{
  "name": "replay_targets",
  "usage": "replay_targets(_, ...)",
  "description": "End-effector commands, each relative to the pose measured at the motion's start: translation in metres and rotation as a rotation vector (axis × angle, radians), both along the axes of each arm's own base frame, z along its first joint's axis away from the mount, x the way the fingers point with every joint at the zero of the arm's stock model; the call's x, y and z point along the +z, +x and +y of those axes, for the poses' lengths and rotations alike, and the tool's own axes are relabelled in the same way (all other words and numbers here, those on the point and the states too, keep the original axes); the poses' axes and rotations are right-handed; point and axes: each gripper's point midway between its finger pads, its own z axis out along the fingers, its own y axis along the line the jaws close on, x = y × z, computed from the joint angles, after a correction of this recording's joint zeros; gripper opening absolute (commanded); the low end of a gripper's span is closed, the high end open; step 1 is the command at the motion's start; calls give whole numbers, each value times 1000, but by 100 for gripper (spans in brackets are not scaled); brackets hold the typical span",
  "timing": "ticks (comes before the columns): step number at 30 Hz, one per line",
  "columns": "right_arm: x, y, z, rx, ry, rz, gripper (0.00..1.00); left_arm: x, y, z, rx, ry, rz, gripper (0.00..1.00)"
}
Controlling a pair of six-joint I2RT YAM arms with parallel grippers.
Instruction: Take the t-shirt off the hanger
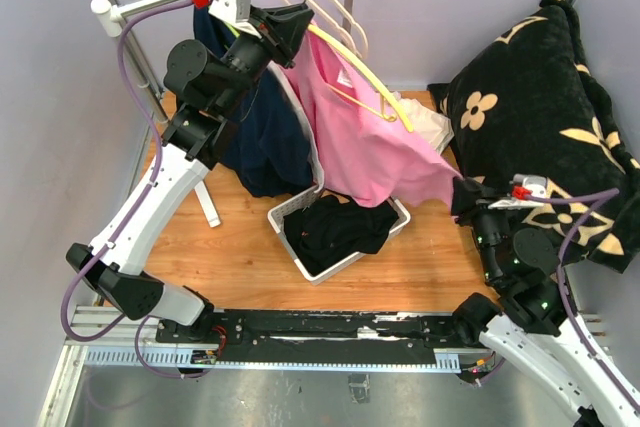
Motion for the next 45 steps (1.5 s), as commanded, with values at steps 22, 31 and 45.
replay_targets(22, 177, -50, 39, 351, -168, -409, 70, -49, -35, -48, -55, 104, -2, 0)
replay_targets(31, 175, -42, 88, 554, -208, -316, 71, -87, -38, -71, -52, 168, 60, 1)
replay_targets(45, 130, -10, 128, 640, -263, -127, 72, -101, -47, -90, -60, 222, 80, 0)
